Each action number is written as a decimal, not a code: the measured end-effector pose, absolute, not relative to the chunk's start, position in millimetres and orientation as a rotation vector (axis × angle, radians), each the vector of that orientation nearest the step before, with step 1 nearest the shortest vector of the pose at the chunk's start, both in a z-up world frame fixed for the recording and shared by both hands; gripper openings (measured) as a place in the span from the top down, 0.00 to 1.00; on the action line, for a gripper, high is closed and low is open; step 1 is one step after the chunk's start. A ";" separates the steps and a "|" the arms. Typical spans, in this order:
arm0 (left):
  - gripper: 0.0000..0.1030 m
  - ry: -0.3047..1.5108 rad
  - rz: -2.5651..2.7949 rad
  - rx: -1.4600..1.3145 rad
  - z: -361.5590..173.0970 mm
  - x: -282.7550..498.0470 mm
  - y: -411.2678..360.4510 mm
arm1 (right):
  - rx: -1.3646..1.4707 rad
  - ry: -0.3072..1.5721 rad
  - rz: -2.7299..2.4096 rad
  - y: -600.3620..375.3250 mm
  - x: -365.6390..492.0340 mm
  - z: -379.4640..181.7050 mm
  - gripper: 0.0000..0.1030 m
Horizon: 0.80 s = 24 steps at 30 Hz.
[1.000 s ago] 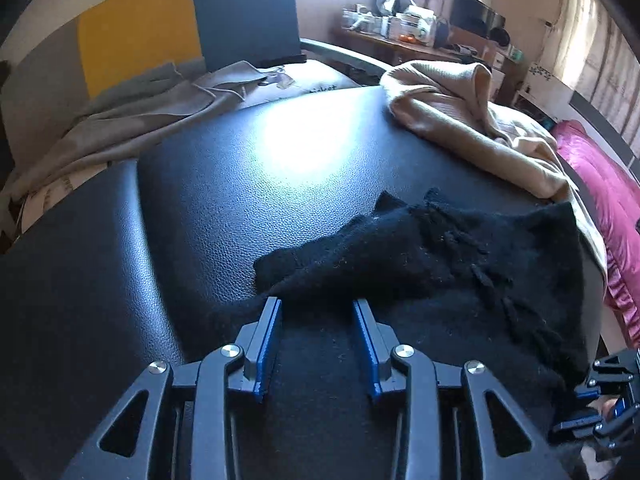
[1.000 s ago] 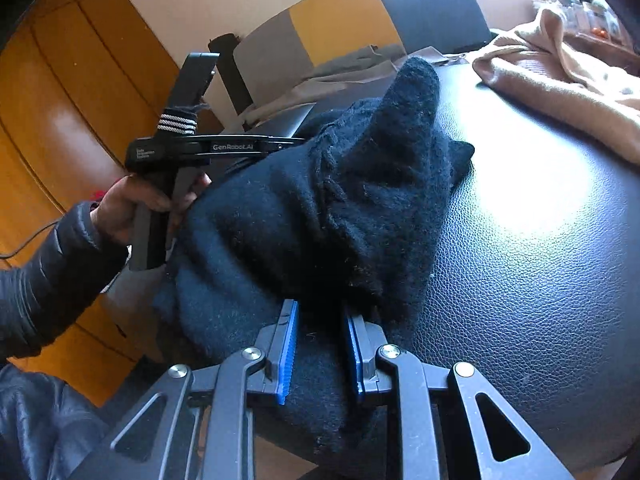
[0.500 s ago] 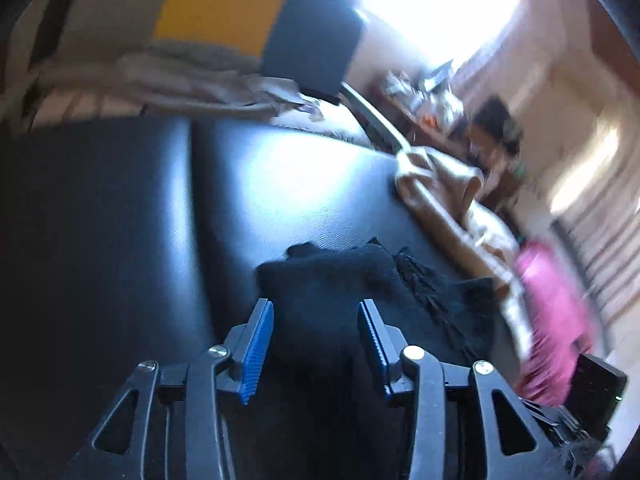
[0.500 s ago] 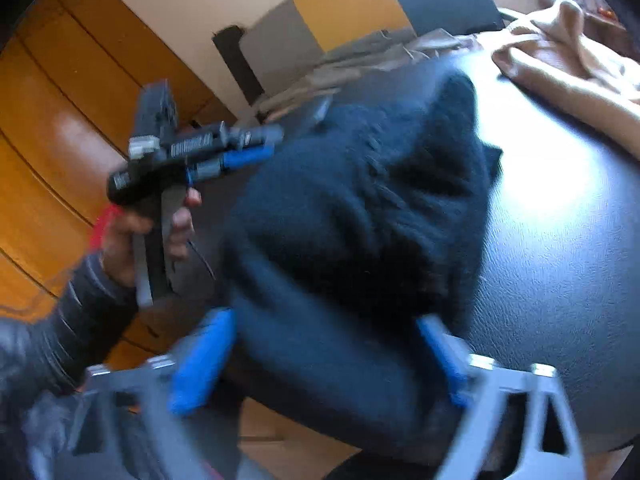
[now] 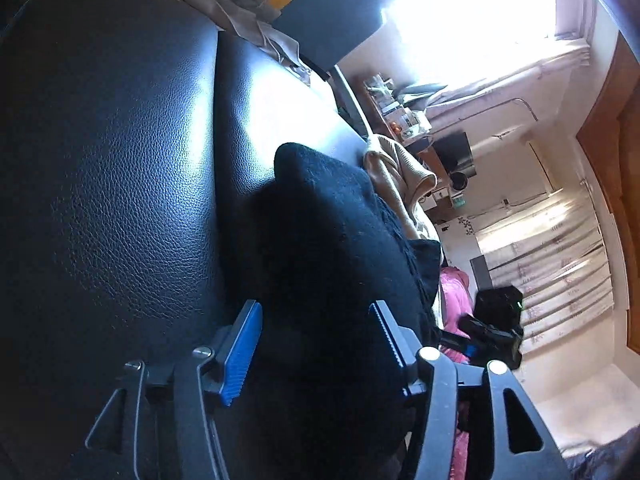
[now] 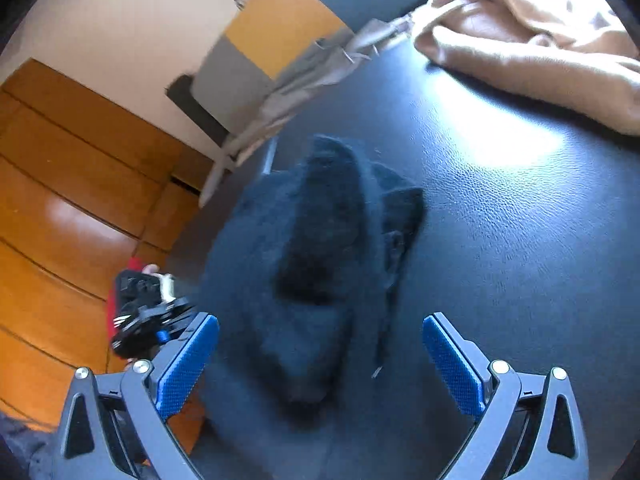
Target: Fold clothes
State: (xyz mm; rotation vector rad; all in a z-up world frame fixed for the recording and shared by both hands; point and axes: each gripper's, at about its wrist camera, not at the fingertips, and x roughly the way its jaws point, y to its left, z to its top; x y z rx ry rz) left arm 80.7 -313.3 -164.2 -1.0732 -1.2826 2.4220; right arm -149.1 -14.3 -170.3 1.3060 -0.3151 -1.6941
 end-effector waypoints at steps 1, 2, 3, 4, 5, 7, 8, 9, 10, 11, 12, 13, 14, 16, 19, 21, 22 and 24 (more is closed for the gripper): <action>0.45 -1.283 2.416 -1.057 -164.3 79.4 -313.7 | 1.314 -0.302 -1.680 -22.2 -153.0 -174.5 0.00; 0.45 -1.286 2.408 -1.039 -164.3 77.7 -314.2 | 1.312 -0.293 -1.664 -29.7 -156.2 -176.9 0.00; 0.44 -1.288 2.399 -1.022 -164.4 76.0 -314.8 | 1.302 -0.288 -1.647 -37.3 -159.4 -177.4 0.00; 0.44 -1.286 2.396 -1.014 -163.9 71.7 -314.5 | 1.299 -0.289 -1.623 -44.5 -162.4 -178.5 0.00; 0.44 -1.282 2.394 -1.009 -163.4 66.7 -313.9 | 1.300 -0.297 -1.598 -50.0 -165.1 -180.5 0.00; 0.43 -1.249 2.392 -1.005 -161.3 52.8 -307.5 | 1.301 -0.312 -1.546 -61.0 -170.3 -184.6 0.00; 0.41 -1.221 2.399 -1.019 -161.2 45.8 -302.1 | 1.299 -0.318 -1.527 -65.0 -172.3 -186.1 0.00; 0.40 -1.191 2.407 -1.037 -161.4 38.8 -296.3 | 1.293 -0.321 -1.520 -66.2 -173.2 -186.6 0.00; 0.40 -1.160 2.415 -1.055 -161.7 31.8 -290.5 | 1.287 -0.317 -1.519 -67.5 -173.1 -187.0 0.00; 0.40 -1.142 2.421 -1.069 -161.7 26.9 -286.4 | 1.280 -0.301 -1.528 -66.6 -170.2 -186.8 0.00; 0.46 -1.151 2.418 -1.075 -161.8 23.6 -284.7 | 1.270 -0.274 -1.545 -62.4 -165.2 -185.4 0.02; 0.52 -1.179 2.412 -1.085 -162.9 22.4 -284.5 | 1.258 -0.231 -1.573 -60.7 -159.6 -183.7 0.05; 0.61 -1.210 2.405 -1.096 -164.2 21.6 -284.5 | 1.249 -0.186 -1.606 -60.8 -155.7 -182.6 0.15; 0.67 -1.185 2.456 -1.079 -156.2 31.3 -281.5 | 1.258 -0.171 -1.632 -60.0 -151.6 -182.2 0.41; 0.68 -1.112 2.542 -1.044 -139.3 60.9 -277.9 | 1.257 -0.135 -1.627 -69.3 -137.9 -180.3 0.52; 0.68 -1.107 2.603 -1.028 -131.4 90.7 -286.0 | 1.246 -0.098 -1.578 -86.3 -121.1 -178.3 0.54; 0.68 -1.124 2.638 -1.015 -127.4 110.5 -294.3 | 1.242 -0.095 -1.542 -97.2 -112.0 -177.8 0.54; 0.68 -1.162 2.719 -0.960 -116.7 147.6 -309.5 | 1.230 -0.083 -1.464 -123.6 -93.0 -175.8 0.54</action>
